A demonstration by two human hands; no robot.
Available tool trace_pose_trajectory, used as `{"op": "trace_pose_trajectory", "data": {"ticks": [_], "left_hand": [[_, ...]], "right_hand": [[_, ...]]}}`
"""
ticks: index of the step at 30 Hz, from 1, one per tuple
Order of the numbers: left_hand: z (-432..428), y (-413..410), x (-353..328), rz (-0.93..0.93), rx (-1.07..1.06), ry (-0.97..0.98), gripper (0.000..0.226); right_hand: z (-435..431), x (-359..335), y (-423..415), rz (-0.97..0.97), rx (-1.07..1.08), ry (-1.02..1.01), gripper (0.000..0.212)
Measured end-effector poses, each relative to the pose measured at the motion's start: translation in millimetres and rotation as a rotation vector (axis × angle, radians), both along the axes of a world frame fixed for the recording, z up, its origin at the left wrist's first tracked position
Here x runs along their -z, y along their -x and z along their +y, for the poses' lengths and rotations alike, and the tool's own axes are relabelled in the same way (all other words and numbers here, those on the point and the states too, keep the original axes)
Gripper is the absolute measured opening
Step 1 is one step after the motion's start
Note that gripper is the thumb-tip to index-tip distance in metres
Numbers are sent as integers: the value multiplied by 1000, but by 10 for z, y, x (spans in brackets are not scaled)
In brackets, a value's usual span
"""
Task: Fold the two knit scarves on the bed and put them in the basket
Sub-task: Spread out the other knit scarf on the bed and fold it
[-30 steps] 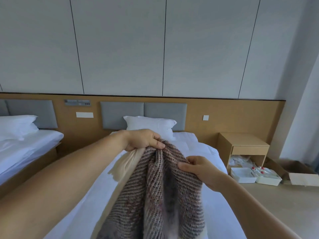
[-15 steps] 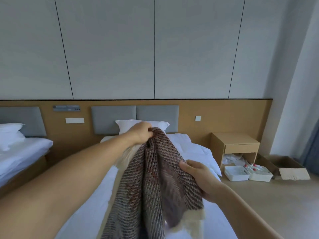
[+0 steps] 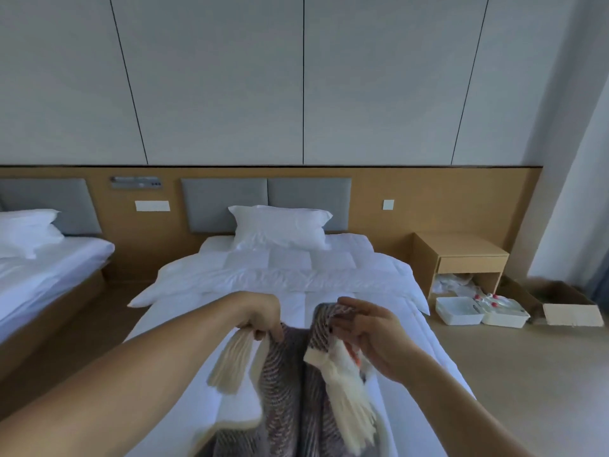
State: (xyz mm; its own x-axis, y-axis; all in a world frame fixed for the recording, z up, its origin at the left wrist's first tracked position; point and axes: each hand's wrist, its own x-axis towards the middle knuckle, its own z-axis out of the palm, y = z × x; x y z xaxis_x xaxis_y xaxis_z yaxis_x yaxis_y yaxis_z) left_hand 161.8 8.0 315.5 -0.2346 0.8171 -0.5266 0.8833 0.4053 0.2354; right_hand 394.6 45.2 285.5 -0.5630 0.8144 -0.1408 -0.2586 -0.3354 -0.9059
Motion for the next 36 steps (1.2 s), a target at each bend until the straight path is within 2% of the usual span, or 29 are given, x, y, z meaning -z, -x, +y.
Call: {"op": "trace_pose_trajectory", "data": {"ticks": [1,2,5,8,9,11,12,14,15,17,20,23,25,29,31,33,36], "left_hand": [[-36,29,-49,27,22,-18,29],[-70,62,-102,19,33,-59,27],[-160,176,-278,-190,-59,-284,20],[-256,293,-341,-329,-124,-424,27],[-295,316,-340,-357,-128,-426,30],[-384,336,-338,-428,-134,-417,27],[-425,340,-340,-482,-145,-420,26],[-478,349,-339,-581,-180,-443,26],[-500,348,-335,-614,-190,-457,27],[-534,337,-311,-673,-180,-454,29],[-629,261,-292,-800,-154,-439,19],[-699,202,-301,-927,-149,-471,20],[-726,197,-307,-974,-158,-490,22],[-792,189,-320,-996,-223,-483,21],[-820,143,-327,-913,-170,-467,18],[-805,105,-273,-831,-138,-512,26],[-791,131,-224,-792,-155,-596,29]], "right_hand": [[-22,9,63,-90,-39,-107,48],[-36,12,124,-260,-53,-272,50],[-66,-59,275,-825,-36,-810,26],[-153,-216,386,-1117,-28,-1129,9],[-177,-245,422,-1168,5,-1201,7],[-180,-253,480,-1165,129,-1350,19],[-154,-240,499,-1082,170,-1443,24],[-105,-224,528,-862,96,-1571,26],[-110,-251,551,-763,5,-1546,25],[-172,-311,602,-620,-116,-1345,27],[-234,-407,725,-436,28,-1021,42],[-236,-442,855,-314,96,-724,41],[-243,-448,921,-332,92,-605,37],[-274,-416,1024,-418,93,-565,33],[-287,-389,1057,-429,75,-534,28],[-302,-377,1064,-423,50,-511,26],[-276,-396,987,-456,48,-565,33]]}}
